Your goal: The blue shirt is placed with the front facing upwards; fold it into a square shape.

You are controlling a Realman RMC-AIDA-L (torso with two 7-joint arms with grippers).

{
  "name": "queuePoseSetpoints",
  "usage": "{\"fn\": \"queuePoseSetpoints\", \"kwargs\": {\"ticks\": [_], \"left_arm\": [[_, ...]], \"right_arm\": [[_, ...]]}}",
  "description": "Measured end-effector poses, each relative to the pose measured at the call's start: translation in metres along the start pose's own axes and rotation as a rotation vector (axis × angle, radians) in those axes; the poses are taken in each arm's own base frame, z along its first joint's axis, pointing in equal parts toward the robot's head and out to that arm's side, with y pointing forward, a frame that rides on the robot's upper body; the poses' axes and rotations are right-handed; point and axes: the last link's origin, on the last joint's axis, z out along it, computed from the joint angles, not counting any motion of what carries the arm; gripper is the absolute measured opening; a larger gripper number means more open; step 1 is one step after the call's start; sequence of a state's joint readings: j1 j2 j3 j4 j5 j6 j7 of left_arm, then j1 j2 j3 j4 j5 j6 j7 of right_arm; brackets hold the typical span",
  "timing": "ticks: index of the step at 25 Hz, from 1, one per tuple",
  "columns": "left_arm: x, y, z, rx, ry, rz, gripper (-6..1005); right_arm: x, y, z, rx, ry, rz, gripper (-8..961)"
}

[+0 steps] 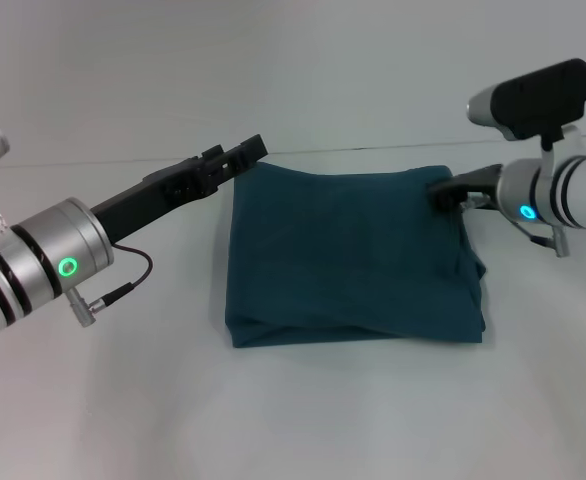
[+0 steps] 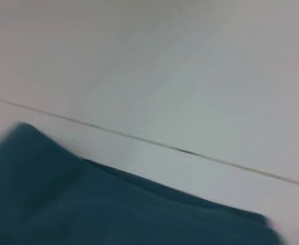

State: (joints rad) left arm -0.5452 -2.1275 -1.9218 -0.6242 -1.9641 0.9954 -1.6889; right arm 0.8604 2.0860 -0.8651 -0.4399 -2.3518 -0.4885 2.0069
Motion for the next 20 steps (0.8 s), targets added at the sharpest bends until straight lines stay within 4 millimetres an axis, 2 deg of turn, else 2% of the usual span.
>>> {"fn": "queuePoseSetpoints", "kwargs": {"ticks": [4, 10, 20], "left_arm": [[0.000, 0.000, -0.001, 0.001, 0.000, -0.001, 797], [-0.002, -0.002, -0.003, 0.008, 0.001, -0.006, 797], [-0.002, -0.002, -0.003, 0.008, 0.002, -0.006, 798]], "right_arm": [[-0.006, 0.017, -0.002, -0.112, -0.002, 0.008, 47], [0.001, 0.035, -0.002, -0.209, 0.040, 0.005, 47], [0.014, 0.019, 0.002, -0.107, 0.042, 0.008, 47]]}}
